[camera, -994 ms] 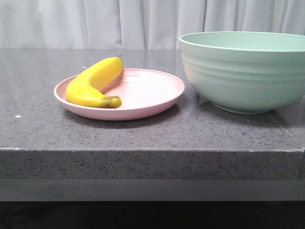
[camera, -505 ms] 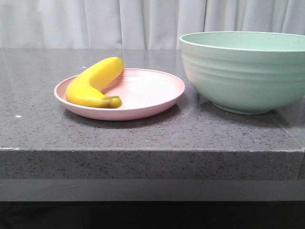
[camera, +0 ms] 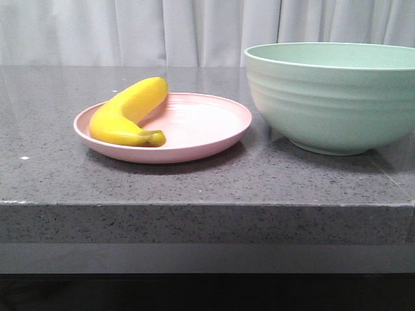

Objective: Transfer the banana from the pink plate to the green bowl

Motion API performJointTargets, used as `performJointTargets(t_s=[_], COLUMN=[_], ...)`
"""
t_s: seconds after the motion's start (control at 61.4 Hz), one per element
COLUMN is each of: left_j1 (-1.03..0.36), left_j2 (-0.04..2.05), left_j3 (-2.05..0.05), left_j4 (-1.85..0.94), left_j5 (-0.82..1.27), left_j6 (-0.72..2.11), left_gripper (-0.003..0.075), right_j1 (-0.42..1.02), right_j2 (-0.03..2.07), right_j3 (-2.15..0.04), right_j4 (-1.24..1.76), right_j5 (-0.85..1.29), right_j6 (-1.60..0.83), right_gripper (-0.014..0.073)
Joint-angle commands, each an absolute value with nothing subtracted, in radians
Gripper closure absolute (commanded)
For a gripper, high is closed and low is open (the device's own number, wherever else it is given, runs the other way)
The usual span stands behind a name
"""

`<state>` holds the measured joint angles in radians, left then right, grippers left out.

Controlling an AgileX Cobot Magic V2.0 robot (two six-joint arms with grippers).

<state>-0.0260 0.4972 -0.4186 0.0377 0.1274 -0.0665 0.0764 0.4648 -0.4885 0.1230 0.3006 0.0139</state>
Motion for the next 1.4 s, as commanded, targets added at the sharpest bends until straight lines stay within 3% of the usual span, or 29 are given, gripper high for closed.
performJointTargets(t_s=[0.0, 0.049, 0.098, 0.147, 0.212, 0.358, 0.586, 0.701, 1.075, 1.385], left_j1=[-0.024, -0.024, -0.024, -0.026, -0.034, -0.133, -0.421, -0.499, -0.536, -0.536], left_j2=[0.508, 0.511, 0.515, 0.522, 0.536, 0.646, 0.979, 1.146, 1.491, 1.56], left_j3=[-0.455, -0.455, -0.455, -0.455, -0.457, -0.564, -0.828, -0.952, -1.185, -1.192], left_j4=[0.039, 0.039, 0.032, -0.018, -0.063, -0.061, -0.054, -0.06, -0.093, -0.118], left_j5=[0.032, 0.032, 0.032, 0.032, 0.044, 0.216, 0.379, 0.414, 0.563, 0.567], left_j6=[-0.066, -0.066, -0.067, -0.071, -0.07, -0.042, -0.039, -0.047, -0.047, -0.047], left_gripper=[0.0235, 0.0132, 0.0077, 0.0064, 0.0071, 0.0083, 0.0083, 0.0083, 0.0091, 0.023], right_j1=[0.074, 0.074, 0.074, 0.074, 0.074, 0.074, 0.074, 0.074, 0.074, 0.074], right_j2=[0.477, 0.477, 0.477, 0.477, 0.477, 0.477, 0.477, 0.477, 0.477, 0.477], right_j3=[-0.526, -0.526, -0.526, -0.526, -0.525, -0.525, -0.525, -0.525, -0.525, -0.525], right_j4=[0.122, 0.122, 0.122, 0.122, 0.122, 0.123, 0.123, 0.123, 0.123, 0.123], right_j5=[0.225, 0.225, 0.225, 0.225, 0.224, 0.224, 0.225, 0.225, 0.225, 0.225], right_j6=[0.011, 0.011, 0.011, 0.011, 0.011, 0.011, 0.011, 0.011, 0.011, 0.011], right_gripper=[0.0338, 0.0206, 0.0087, -0.0011, -0.0072, -0.0071, -0.0071, -0.0071, -0.0071, -0.0071])
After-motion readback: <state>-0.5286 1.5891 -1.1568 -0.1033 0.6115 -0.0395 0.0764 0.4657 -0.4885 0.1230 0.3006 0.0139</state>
